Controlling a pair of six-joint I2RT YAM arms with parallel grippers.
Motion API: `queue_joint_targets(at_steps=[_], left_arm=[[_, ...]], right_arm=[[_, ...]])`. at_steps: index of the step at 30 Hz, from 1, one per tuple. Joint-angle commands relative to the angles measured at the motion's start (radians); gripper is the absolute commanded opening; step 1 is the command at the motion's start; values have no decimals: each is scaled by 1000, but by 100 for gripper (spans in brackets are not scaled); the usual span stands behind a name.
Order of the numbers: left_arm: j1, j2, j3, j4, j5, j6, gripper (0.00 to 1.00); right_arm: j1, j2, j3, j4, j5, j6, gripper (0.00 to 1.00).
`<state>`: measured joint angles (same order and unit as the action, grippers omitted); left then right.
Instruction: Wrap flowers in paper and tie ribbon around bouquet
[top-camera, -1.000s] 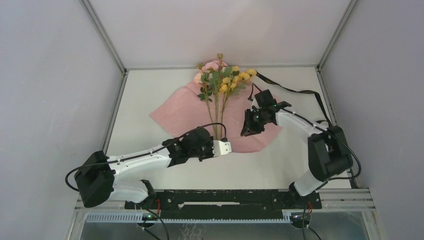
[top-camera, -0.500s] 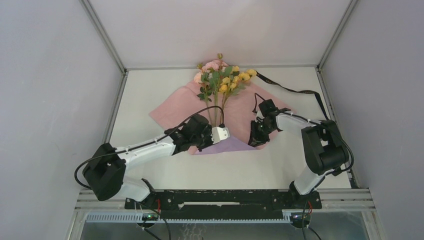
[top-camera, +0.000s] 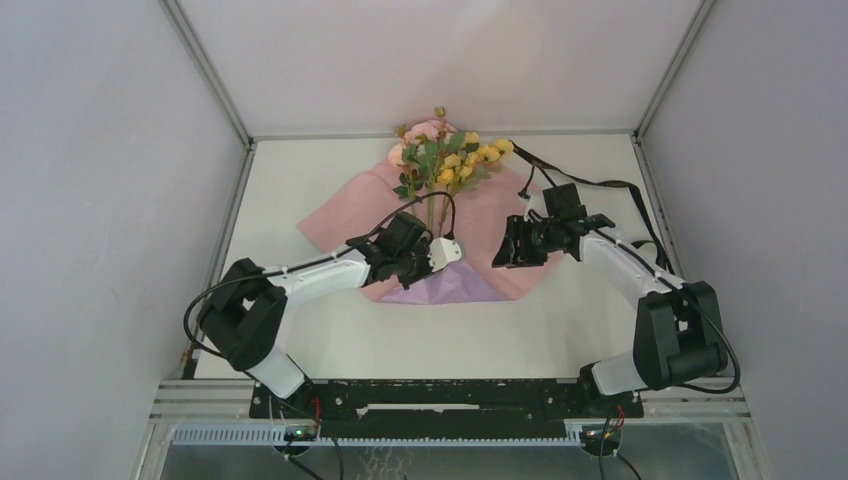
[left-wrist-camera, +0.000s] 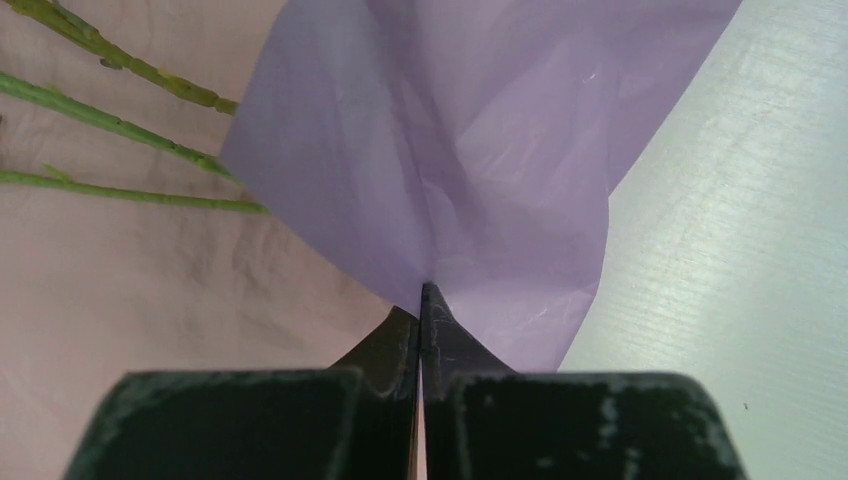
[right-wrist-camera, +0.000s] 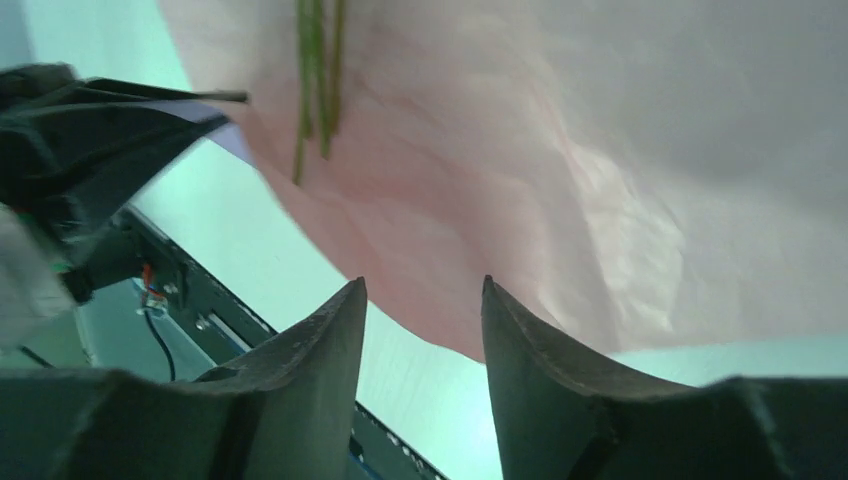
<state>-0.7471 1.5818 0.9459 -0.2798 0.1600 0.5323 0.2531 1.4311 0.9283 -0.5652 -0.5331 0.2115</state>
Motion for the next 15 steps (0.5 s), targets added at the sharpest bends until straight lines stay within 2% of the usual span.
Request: queue_joint_targets(at_steps=[1, 3, 7, 10, 15], left_arm=[[12, 25, 87, -17, -3, 27, 0], [12, 33, 93, -19, -2, 30, 0], [14, 49, 104, -28, -2, 34, 0], [15, 62, 112, -30, -10, 38, 0], [22, 78, 130, -34, -12, 35, 0]], right_arm=[[-3, -6, -25, 224, -142, 10, 57], [-3, 7, -51, 359, -245, 34, 63], [7, 58, -73, 484, -335, 73, 73], [48, 104, -91, 528, -372, 66, 75], [96, 165, -105, 520, -339, 45, 73]])
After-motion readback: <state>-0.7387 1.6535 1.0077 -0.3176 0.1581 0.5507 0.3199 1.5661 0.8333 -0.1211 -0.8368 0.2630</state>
